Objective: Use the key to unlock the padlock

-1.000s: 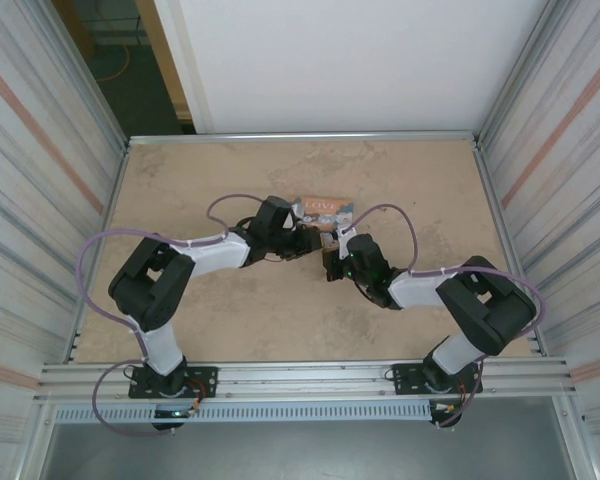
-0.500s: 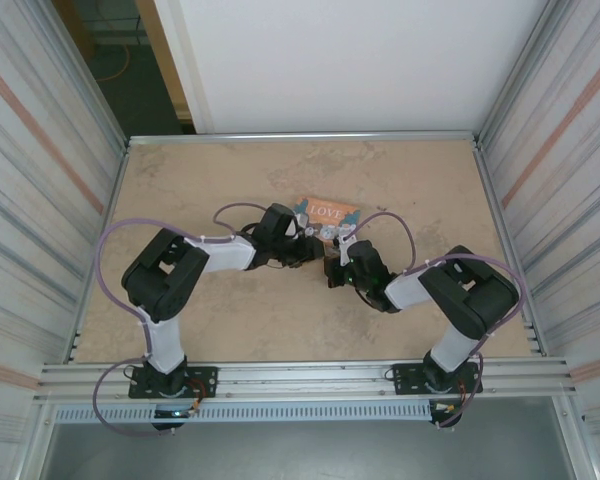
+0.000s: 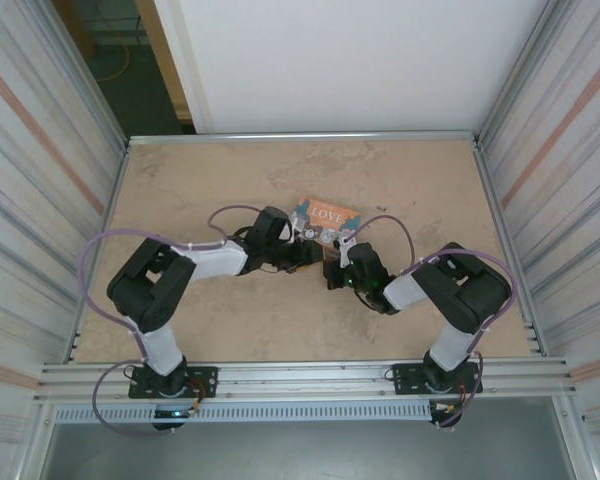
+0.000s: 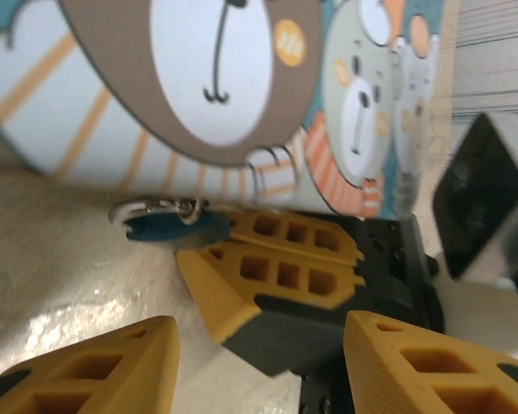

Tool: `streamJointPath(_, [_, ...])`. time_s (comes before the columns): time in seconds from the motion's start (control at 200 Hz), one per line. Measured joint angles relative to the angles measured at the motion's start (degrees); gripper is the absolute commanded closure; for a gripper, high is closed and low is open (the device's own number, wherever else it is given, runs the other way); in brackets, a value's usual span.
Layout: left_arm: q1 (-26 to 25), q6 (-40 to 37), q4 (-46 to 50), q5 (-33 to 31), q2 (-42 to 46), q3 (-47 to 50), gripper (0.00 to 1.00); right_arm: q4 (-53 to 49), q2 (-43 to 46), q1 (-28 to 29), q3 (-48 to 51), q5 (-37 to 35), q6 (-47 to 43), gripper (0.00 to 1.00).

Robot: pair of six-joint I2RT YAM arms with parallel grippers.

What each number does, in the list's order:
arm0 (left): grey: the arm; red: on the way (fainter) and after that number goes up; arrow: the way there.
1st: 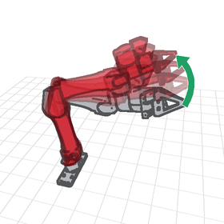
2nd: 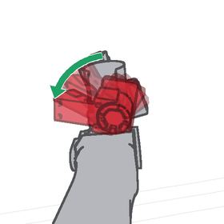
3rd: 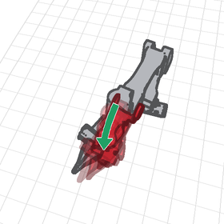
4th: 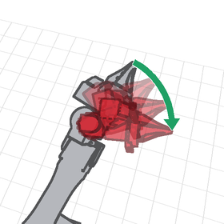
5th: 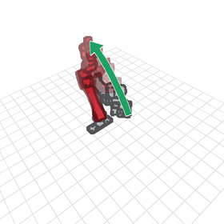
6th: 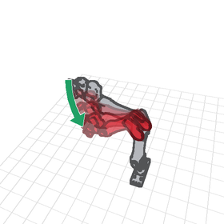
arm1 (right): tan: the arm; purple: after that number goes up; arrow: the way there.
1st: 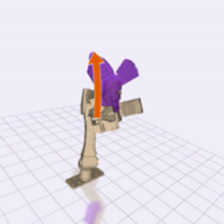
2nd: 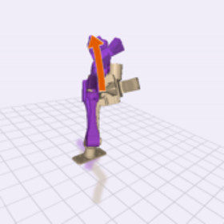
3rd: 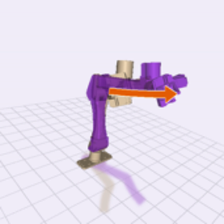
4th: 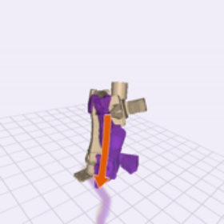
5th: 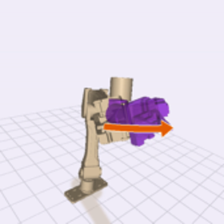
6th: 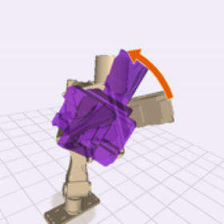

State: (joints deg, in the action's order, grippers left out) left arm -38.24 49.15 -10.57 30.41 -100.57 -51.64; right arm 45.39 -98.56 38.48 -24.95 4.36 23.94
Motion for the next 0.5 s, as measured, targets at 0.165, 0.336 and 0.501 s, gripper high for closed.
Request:
streamJointPath(0.165, [1.2,0.0,-0.1,-0.7,5.4,3.7,0.45,-2.2,0.3,-0.3,-1.0,1.0,0.7,1.00])
streamJointPath(0.336, [2.2,1.1,-3.5,-2.6,10.8,10.0,0.45,-9.3,1.6,-0.6,-3.8,3.2,1.6,1.00])
streamJointPath(0.501, [2.3,4.1,-10.0,-4.5,14.0,16.6,0.45,-16.2,3.9,-1.4,-5.6,7.1,3.4,1.00])
